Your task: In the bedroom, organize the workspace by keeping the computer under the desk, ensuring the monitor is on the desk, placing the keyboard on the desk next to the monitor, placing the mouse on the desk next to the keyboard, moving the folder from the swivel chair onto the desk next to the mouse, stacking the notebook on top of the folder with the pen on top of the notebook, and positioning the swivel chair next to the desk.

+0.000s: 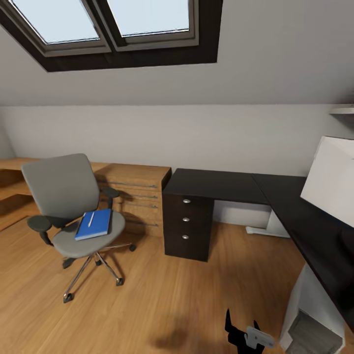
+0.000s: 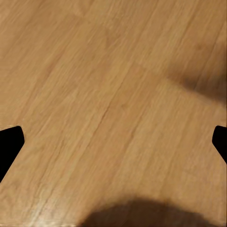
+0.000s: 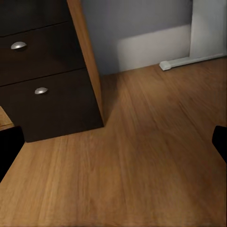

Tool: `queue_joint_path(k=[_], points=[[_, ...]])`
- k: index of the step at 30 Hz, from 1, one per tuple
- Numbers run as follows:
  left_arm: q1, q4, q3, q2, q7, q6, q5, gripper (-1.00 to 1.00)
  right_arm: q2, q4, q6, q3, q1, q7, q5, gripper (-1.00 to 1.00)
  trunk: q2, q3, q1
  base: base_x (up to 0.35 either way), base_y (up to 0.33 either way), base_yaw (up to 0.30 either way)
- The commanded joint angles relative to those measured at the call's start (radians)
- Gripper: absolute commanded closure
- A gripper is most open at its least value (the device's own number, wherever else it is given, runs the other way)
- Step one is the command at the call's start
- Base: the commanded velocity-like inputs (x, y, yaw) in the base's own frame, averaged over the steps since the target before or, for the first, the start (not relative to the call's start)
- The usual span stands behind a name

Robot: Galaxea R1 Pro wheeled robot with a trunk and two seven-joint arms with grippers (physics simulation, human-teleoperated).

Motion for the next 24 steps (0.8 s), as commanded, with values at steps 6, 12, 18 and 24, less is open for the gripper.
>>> queue_joint_path(k=[6, 12, 18, 24], points=[[-0.001, 0.001, -0.003, 0.0, 0.002, -0.004, 0.006, -1.0, 0.0, 0.002, -0.004, 0.002, -0.001, 0.001, -0.004, -1.0, 0.042, 0.018, -0.024, -0.341, 0.0, 0.0], [-0.001, 0.001, -0.003, 0.0, 0.002, -0.004, 0.005, -1.0, 0.0, 0.002, -0.004, 0.002, -0.001, 0.004, -0.003, -1.0, 0.084, 0.038, -0.047, -0.263, 0.0, -0.057], [-0.001, 0.001, -0.004, 0.0, 0.002, -0.004, 0.005, -1.0, 0.0, 0.002, -0.003, 0.002, -0.001, 0.006, -0.003, -1.0, 0.126, 0.062, -0.07, -0.055, 0.0, -0.174], [-0.001, 0.001, -0.004, 0.0, 0.002, -0.004, 0.005, -1.0, 0.0, 0.002, -0.002, 0.003, -0.001, 0.006, -0.003, -1.0, 0.168, 0.085, -0.093, -0.108, 0.0, -0.145]])
